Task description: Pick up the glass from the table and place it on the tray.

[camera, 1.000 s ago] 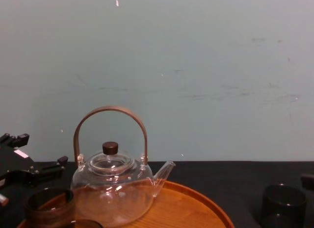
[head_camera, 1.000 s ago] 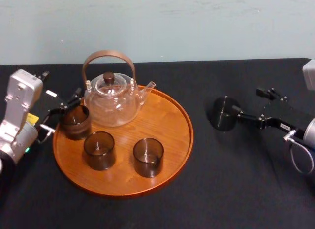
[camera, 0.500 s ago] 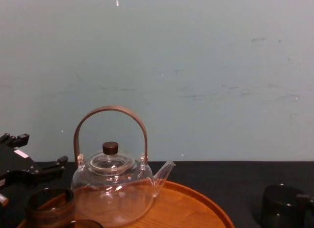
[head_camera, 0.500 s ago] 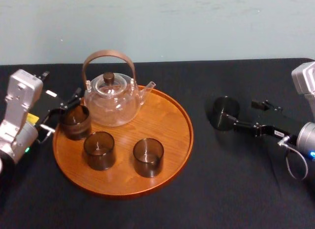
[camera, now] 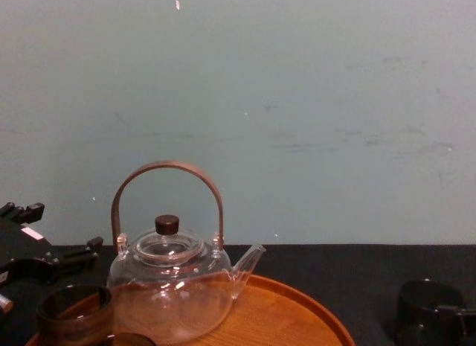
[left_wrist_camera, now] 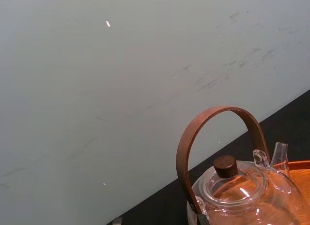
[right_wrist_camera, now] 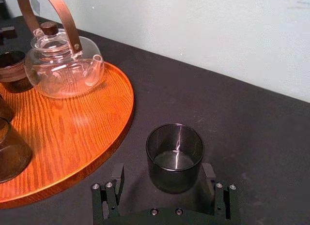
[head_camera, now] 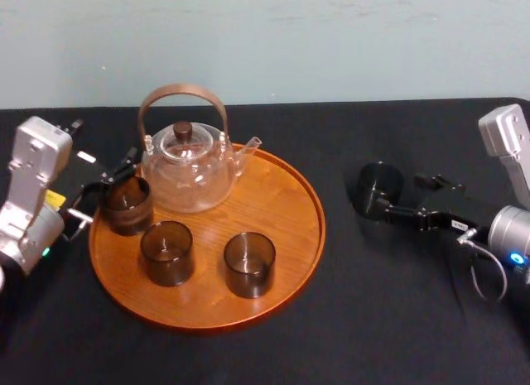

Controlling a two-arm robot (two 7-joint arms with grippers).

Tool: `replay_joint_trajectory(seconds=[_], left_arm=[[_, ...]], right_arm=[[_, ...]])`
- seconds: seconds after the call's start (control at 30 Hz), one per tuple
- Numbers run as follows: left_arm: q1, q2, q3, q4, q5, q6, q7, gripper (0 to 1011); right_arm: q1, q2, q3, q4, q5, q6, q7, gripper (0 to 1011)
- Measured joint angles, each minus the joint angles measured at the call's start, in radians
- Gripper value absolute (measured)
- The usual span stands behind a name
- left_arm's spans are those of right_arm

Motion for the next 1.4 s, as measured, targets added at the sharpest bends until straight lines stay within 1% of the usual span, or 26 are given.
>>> replay_joint_trajectory(seconds=[0.2, 0.33, 0.73, 1.13, 1.4], left_arm=[[0.0, 0.0, 0.0, 0.0, 0.0, 0.0, 0.0, 1001], [0.0, 0.0, 0.0, 0.0, 0.0, 0.0, 0.0, 1001], [0.0, 0.0, 0.0, 0.0, 0.0, 0.0, 0.0, 1001], [0.0, 0.0, 0.0, 0.0, 0.0, 0.0, 0.0, 1001], [0.0, 0.0, 0.0, 0.0, 0.0, 0.0, 0.0, 1001]], right_arm=[[0.019, -0.014, -0.013, 0.02, -0.01, 0.001, -0.009, 1002], [0.039, -0.03, -0.025, 0.044, -0.031, 0.004, -0.021, 1002], [0.068, -0.056, -0.032, 0.082, -0.061, 0.018, -0.034, 1002], [0.1, -0.08, -0.041, 0.121, -0.085, 0.023, -0.023, 1002], [0.138, -0.102, -0.059, 0.165, -0.109, 0.022, -0.011, 1002]])
